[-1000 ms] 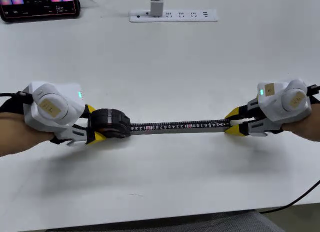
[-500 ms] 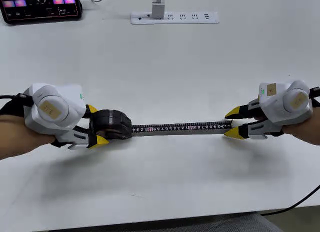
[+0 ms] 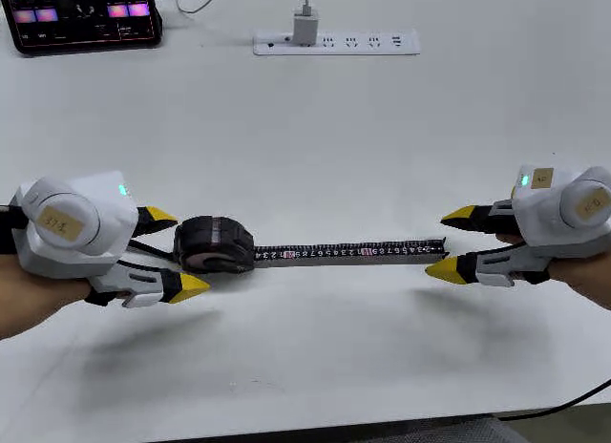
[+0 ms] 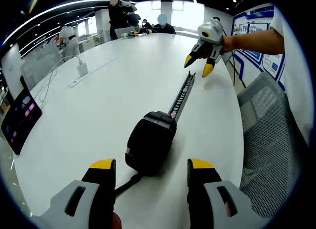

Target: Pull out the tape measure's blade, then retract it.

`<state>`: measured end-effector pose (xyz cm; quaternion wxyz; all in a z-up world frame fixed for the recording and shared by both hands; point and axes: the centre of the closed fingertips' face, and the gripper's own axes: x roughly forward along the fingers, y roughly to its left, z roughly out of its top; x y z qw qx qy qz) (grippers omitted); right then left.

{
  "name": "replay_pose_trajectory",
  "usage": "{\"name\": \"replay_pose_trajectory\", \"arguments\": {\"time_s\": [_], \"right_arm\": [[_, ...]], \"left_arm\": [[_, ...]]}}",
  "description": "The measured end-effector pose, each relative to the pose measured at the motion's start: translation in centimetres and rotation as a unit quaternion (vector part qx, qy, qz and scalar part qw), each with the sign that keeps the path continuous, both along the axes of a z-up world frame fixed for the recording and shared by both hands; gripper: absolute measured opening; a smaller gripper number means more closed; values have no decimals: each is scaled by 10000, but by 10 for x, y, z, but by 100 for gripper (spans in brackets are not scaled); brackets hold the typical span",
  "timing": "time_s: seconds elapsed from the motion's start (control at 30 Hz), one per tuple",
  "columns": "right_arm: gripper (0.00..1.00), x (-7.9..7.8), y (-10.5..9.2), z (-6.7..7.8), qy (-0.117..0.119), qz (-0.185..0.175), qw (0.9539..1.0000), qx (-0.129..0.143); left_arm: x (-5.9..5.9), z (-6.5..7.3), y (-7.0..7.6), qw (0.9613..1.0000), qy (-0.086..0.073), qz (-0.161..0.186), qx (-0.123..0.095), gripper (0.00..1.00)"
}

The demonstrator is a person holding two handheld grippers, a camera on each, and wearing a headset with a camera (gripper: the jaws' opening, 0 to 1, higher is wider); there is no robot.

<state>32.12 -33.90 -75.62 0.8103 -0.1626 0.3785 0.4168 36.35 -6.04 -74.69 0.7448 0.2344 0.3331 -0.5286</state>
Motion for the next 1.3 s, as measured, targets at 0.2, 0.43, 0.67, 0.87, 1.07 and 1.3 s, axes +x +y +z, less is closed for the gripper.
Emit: {"name": "replay_pose_trajectory", "arguments": {"time_s": [0.2, 0.43, 0.67, 0.87, 1.07, 1.3], "right_arm": [[45, -2, 5, 9, -253, -196, 9995, 48], [48, -9, 10, 15, -385, -332, 9987, 84], [55, -17, 12, 18, -457, -549, 9973, 154], [61, -27, 16, 20, -506, -661, 9963, 210], [67, -34, 18, 27, -561, -748, 9953, 265], [73, -42, 19, 33, -620, -851, 9940, 284]], "left_arm": [[-5, 5, 6, 9993, -49, 294, -208, 58], [-15, 9, 14, 9980, -56, 469, -424, 64], [-25, 9, 23, 9966, -147, 622, -520, 68], [-37, 6, 29, 9957, -121, 735, -558, 73], [-46, 9, 32, 9932, -5, 877, -765, 76], [-54, 10, 38, 9922, -4, 955, -795, 82]]}}
